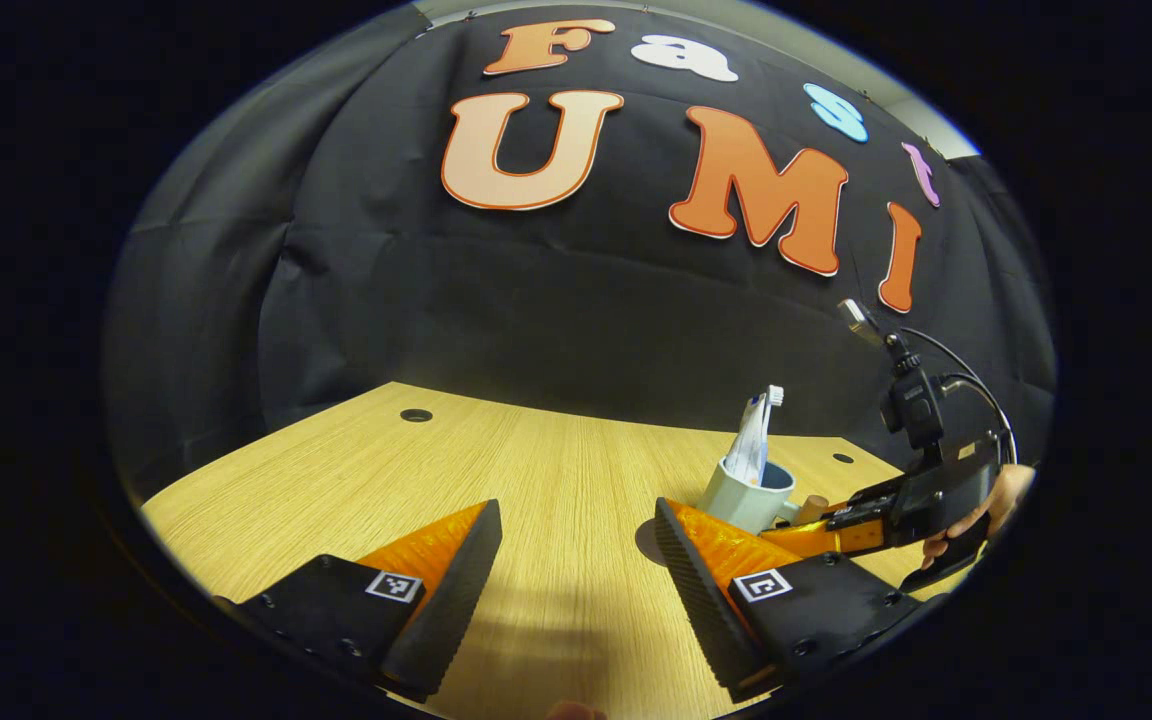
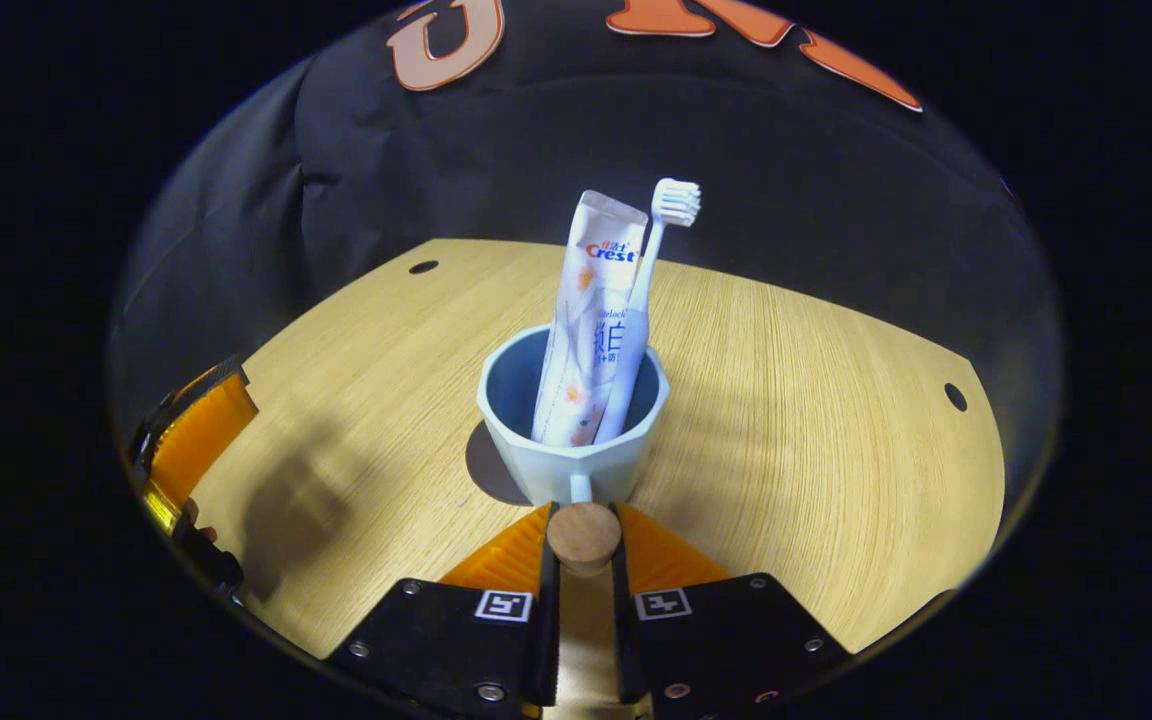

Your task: Put the toothbrush and toothpaste on the desktop into the cup, then pick up the cup and place it on the coaster on the desktop.

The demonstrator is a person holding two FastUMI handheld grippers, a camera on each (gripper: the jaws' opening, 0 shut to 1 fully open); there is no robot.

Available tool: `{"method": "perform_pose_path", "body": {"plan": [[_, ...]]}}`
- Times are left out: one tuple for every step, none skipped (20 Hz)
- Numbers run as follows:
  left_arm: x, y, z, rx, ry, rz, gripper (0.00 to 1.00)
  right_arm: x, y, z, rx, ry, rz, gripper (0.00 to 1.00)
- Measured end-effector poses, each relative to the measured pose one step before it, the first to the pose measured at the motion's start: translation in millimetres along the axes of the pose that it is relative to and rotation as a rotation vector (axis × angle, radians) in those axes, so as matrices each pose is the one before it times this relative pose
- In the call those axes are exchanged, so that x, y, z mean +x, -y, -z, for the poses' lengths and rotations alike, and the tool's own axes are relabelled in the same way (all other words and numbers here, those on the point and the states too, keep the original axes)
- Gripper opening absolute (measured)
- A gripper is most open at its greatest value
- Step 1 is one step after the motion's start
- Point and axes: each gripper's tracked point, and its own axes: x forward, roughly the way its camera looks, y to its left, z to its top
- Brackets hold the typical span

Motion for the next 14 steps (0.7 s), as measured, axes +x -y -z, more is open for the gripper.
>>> {"method": "perform_pose_path", "body": {"plan": [[-0.27, -1.46, 1.41, -0.00268, -0.00281, 0.00002, 0.97, 0.36, -0.48, 0.32, -0.02865, -0.02972, -0.00126, 0.26], [0.63, -0.99, 1.02, -0.00207, -0.00287, -0.00003, 0.97, -0.48, 1.25, -2.2, -0.02456, -0.01612, 0.01047, 0.28], [-0.66, -1.33, 1.16, -0.00381, -0.00277, -0.00005, 0.97, 1.74, 1.05, -2.82, -0.01427, -0.01722, 0.00638, 0.32], [-0.33, -1.65, 0.79, -0.00413, -0.00247, 0.00038, 0.97, -1.79, -1.17, 1.23, -0.00982, -0.0268, -0.00234, 0.35], [0.89, -0.8, 1.22, -0.0048, -0.00227, -0.00029, 0.97, 0.59, 1.42, 0.05, -0.01382, -0.02041, 0.00526, 0.31], [0.15, -2.89, 2.57, -0.00504, -0.0031, -0.00207, 0.97, 2.31, 1.09, -0.2, -0.01596, -0.00603, 0.00504, 0.37], [0.63, -2.02, 1.77, -0.0035, -0.00242, -0.00146, 0.97, 1.1, -2.39, 1.63, 0.00621, -0.00766, -0.01575, 0.37], [0.24, -3.67, 1.5, -0.00358, -0.00306, -0.00482, 0.97, -3.56, -2.04, -2.84, 0.02907, 0.01103, -0.02272, 0.32], [1.12, -2.69, 1.36, -0.00173, -0.0033, -0.00481, 0.97, 2.9, 0.83, -1.09, 0.00608, 0.01296, -0.00374, 0.24], [1.05, 0.08, 1.53, -0.0014, -0.00377, -0.00378, 0.97, -0.98, 0.26, -0.91, -0.01504, 0.02567, 0.01013, 0.22], [0.48, -0.44, 0.58, -0.00176, -0.00331, -0.003, 0.97, 1.5, 2.91, -1.64, -0.01971, 0.01881, 0.02138, 0.18], [-0.2, -0.75, 0.58, -0.00145, -0.00384, -0.00421, 0.97, -0.6, 0.18, -2.15, 0.00521, 0.01595, 0.01199, 0.17], [-1.7, -0.91, 0.33, -0.0003, -0.00356, -0.00367, 0.97, 0.02, 0.23, -1.87, 0.01757, 0.00502, 0.00037, 0.17], [-0.82, -0.82, -0.05, 0.00069, -0.00163, -0.0045, 0.97, -0.68, -2.01, 0.41, 0.0145, 0.00634, -0.00291, 0.16]]}}
